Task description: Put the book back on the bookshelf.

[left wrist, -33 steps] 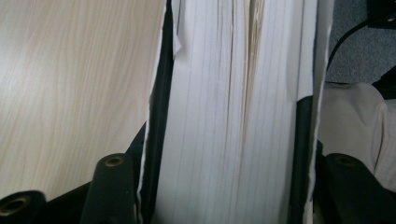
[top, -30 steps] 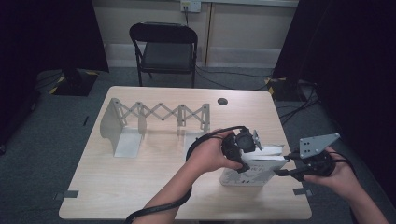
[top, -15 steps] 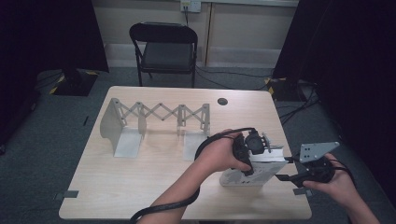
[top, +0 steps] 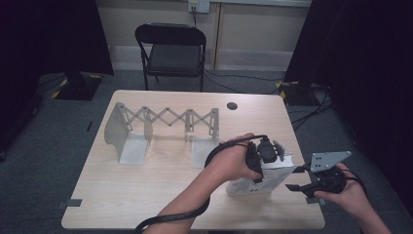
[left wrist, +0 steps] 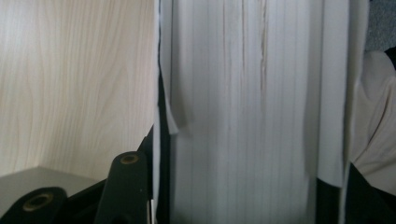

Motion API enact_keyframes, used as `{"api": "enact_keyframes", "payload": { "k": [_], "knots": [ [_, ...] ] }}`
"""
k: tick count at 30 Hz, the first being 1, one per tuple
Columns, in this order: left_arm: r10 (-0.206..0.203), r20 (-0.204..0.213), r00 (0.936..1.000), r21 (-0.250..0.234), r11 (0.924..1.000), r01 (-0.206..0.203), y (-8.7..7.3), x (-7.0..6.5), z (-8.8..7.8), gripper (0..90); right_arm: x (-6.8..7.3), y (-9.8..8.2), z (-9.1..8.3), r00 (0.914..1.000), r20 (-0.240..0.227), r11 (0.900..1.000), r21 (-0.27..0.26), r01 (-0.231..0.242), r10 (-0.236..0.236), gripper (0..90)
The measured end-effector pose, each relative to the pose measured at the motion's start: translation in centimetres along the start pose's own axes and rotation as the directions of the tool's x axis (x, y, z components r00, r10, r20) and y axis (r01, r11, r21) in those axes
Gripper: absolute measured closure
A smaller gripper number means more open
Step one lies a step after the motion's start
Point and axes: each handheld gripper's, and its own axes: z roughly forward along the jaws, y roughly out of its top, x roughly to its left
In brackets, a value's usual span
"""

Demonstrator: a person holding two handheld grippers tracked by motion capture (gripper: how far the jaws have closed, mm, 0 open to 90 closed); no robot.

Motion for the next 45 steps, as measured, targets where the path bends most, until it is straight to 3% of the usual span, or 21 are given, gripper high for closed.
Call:
{"api": "enact_keyframes", "payload": {
  "k": [3,7,12,14,17,21,25,29,31,34,45],
  "knots": [
    [-0.025,0.003,0.9997,0.027,0.9993,0.025,-0.9,0.1,-0.5,51.5,0.1,0.0,0.3,1.0,-0.007,1.0,-0.006,-0.004,0.004,40.5],
    [-0.051,0.015,0.9986,0.015,0.9986,0.05,-1.8,0.5,-0.7,51.2,0.3,0.1,0.7,0.9999,-0.013,1.0,-0.006,-0.004,0.004,40.4],
    [-0.01,0.001,1.0,0.051,0.9987,0.01,-1.2,0.1,-0.6,50.4,0.5,0.2,1.1,0.9998,-0.02,1.0,-0.003,-0.002,0.002,40.3],
    [-0.019,-0.007,0.9998,0.072,0.9972,0.019,-1.0,0.0,-0.3,48.9,0.4,0.1,1.1,0.9997,-0.023,1.0,-0.005,-0.005,0.005,40.3],
    [-0.034,-0.008,0.9994,0.073,0.9968,0.035,-1.0,0.3,0.1,44.1,0.3,0.0,1.2,0.9998,-0.019,1.0,-0.005,-0.008,0.008,40.2],
    [-0.024,-0.017,0.9996,0.051,0.9984,0.025,-1.1,0.4,0.3,42.2,0.3,-0.1,1.3,0.9996,-0.024,1.0,-0.011,-0.013,0.012,40.2],
    [-0.016,-0.001,0.9999,0.035,0.9993,0.016,-1.2,0.4,0.7,34.0,0.3,-0.2,1.6,0.9995,-0.028,1.0,-0.009,-0.015,0.015,40.2],
    [-0.003,0.01,0.9999,0.06,0.9982,0.002,-1.1,0.3,0.7,38.8,0.4,-0.3,1.8,0.9994,-0.032,1.0,-0.007,-0.014,0.014,40.2],
    [-0.019,0.044,0.9989,0.06,0.9981,0.016,-1.0,0.2,0.6,42.3,0.4,-0.3,1.9,0.9995,-0.03,1.0,-0.005,-0.015,0.015,40.2],
    [-0.022,-0.005,0.9997,0.056,0.9982,0.022,-0.9,-0.1,0.0,50.8,0.4,-0.4,1.9,0.9994,-0.03,1.0,-0.011,-0.017,0.016,40.2],
    [-0.037,-0.007,0.9993,-0.016,0.9992,0.037,-1.5,0.1,-0.3,51.5,0.4,-1.0,2.8,0.9988,-0.037,0.999,-0.017,-0.032,0.031,40.2]
  ]
}}
